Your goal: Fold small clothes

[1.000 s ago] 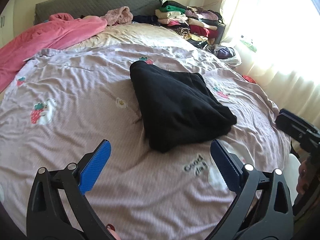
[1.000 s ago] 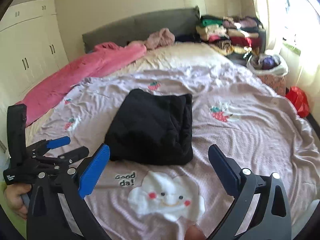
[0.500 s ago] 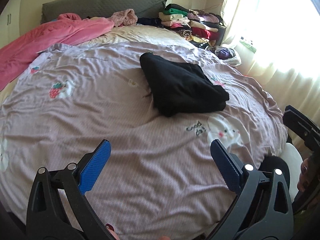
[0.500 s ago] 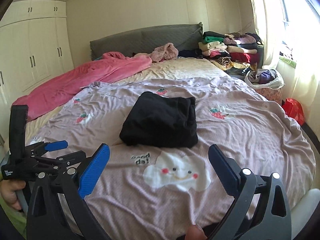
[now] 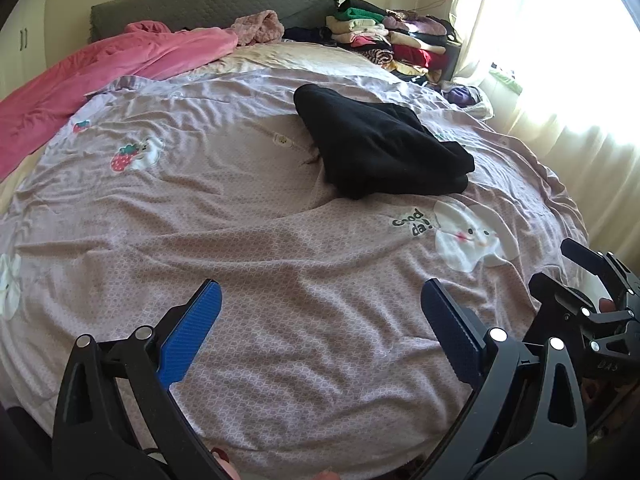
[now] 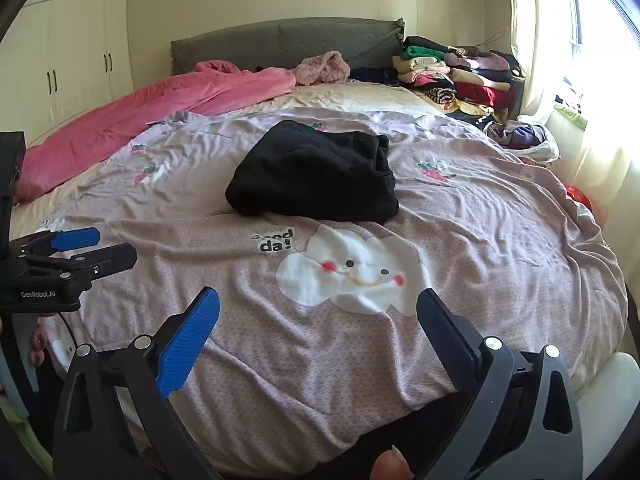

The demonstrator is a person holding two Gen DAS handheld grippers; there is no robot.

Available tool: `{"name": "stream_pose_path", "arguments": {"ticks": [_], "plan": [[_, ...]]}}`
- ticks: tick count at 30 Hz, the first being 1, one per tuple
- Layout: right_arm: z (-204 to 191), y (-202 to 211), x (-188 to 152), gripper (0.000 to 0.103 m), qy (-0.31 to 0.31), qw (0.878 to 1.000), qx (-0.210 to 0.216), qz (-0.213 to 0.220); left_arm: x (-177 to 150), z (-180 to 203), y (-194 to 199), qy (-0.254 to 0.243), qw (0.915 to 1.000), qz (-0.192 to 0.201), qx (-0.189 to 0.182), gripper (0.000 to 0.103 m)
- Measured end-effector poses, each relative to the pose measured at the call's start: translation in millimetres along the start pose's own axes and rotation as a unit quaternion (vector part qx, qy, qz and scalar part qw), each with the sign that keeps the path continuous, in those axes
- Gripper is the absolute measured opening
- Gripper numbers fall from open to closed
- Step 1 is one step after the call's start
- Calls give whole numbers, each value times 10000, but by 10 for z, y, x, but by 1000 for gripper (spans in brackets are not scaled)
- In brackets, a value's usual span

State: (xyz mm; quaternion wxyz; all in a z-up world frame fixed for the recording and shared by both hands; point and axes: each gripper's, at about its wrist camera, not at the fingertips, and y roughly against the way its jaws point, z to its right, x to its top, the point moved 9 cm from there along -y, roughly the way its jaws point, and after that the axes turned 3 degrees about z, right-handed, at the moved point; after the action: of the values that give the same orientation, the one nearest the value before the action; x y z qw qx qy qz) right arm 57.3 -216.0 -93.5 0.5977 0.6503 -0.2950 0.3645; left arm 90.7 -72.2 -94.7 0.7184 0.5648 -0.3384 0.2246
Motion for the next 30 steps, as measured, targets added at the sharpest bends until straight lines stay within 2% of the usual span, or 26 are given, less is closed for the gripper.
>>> {"name": "stream_pose_path", "arguments": {"ticks": [30], "plan": [[-7,19,-15,98,-178,9998,82,-87,3,-30,26,75,10000,-20,53,93]]}}
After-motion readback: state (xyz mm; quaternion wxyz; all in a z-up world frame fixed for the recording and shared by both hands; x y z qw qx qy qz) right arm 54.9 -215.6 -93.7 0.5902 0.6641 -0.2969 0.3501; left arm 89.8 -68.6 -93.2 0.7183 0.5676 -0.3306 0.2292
